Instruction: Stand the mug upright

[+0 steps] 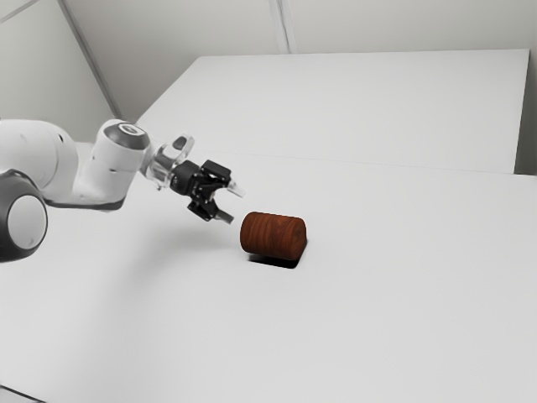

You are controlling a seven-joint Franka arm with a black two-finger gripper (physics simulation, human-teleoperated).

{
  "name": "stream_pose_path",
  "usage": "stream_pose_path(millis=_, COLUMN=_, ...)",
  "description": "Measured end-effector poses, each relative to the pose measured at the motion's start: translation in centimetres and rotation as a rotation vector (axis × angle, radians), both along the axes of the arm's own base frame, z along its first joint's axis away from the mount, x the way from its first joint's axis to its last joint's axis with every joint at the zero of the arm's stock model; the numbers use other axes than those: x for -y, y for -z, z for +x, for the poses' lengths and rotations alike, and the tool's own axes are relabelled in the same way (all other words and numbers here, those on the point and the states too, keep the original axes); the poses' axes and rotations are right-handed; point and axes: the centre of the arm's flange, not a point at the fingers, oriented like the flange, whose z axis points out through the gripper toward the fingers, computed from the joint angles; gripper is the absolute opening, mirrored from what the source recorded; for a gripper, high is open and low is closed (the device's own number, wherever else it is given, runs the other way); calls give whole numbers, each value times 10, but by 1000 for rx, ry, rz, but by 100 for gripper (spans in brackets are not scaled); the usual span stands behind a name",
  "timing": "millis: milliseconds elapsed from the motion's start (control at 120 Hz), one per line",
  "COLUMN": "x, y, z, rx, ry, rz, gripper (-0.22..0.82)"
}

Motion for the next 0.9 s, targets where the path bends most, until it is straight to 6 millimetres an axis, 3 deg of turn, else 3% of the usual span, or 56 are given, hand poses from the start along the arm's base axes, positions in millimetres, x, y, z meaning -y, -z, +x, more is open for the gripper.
stream_pose_path(millis=133, x=6, y=17, z=-9, rx=23, ry=-20, rz=-77, gripper=60)
stream_pose_path(millis=333, x=5, y=18, z=-4, rx=114, ry=-14, rz=-94, gripper=60)
stream_pose_path(millis=533, x=5, y=51, z=2, rx=151, ry=-35, rz=-103, gripper=60)
stream_pose_path(millis=733, x=26, y=59, z=5, rx=194, ry=-24, rz=-151, gripper=60)
stream_pose_path(millis=775, x=26, y=65, z=4, rx=191, ry=-23, rz=-161, gripper=55)
stream_pose_path(millis=900, x=27, y=72, z=2, rx=203, ry=-18, rz=-175, gripper=22)
